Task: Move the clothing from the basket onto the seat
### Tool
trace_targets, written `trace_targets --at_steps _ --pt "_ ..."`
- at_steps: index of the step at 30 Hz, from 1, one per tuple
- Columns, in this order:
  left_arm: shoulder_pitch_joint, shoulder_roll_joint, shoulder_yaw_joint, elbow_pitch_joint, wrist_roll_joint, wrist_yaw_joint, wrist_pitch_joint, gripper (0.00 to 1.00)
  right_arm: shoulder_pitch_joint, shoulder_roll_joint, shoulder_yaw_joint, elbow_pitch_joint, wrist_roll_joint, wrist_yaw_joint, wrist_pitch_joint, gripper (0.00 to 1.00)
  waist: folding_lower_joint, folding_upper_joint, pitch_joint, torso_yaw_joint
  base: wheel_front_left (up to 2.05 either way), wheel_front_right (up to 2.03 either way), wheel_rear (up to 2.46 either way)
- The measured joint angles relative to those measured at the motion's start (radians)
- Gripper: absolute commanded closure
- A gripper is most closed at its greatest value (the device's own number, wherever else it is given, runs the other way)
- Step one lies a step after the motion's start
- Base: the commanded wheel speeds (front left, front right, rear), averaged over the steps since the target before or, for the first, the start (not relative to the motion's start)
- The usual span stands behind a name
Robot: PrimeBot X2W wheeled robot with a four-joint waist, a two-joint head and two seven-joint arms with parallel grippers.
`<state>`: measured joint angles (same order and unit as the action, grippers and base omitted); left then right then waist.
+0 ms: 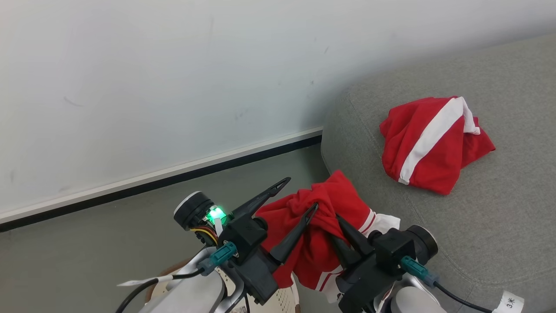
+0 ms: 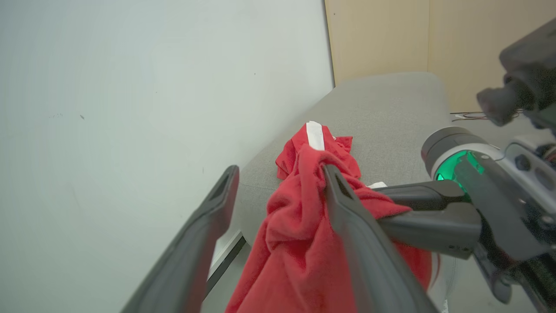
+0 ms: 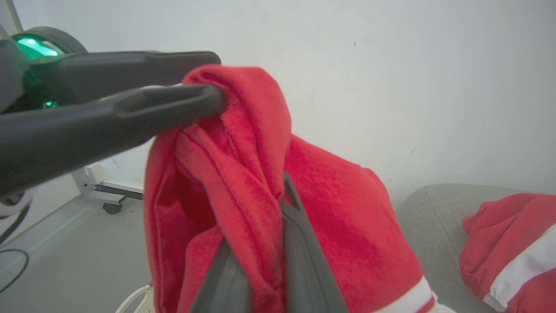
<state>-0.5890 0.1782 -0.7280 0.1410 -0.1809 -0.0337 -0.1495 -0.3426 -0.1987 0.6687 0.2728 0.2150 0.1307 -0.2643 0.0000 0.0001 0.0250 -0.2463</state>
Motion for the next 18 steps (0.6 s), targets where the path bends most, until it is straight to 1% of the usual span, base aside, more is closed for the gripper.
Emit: trace_targets --at_steps 11,18 --pt "0.005 0.003 -0.003 -0.012 -0.010 0.009 0.008 0.00 0.008 0.002 -0.030 -0.005 0.005 0.000 0.000 1.00 0.0000 0.0000 0.005 -0.001 0.00 0.00 0.00" --pt "0.008 0.010 -0.008 -0.020 -0.016 0.010 0.016 0.00 0.010 0.003 -0.074 -0.020 0.001 0.000 0.000 1.00 0.0000 0.0000 0.015 -0.038 0.00 0.00 0.00"
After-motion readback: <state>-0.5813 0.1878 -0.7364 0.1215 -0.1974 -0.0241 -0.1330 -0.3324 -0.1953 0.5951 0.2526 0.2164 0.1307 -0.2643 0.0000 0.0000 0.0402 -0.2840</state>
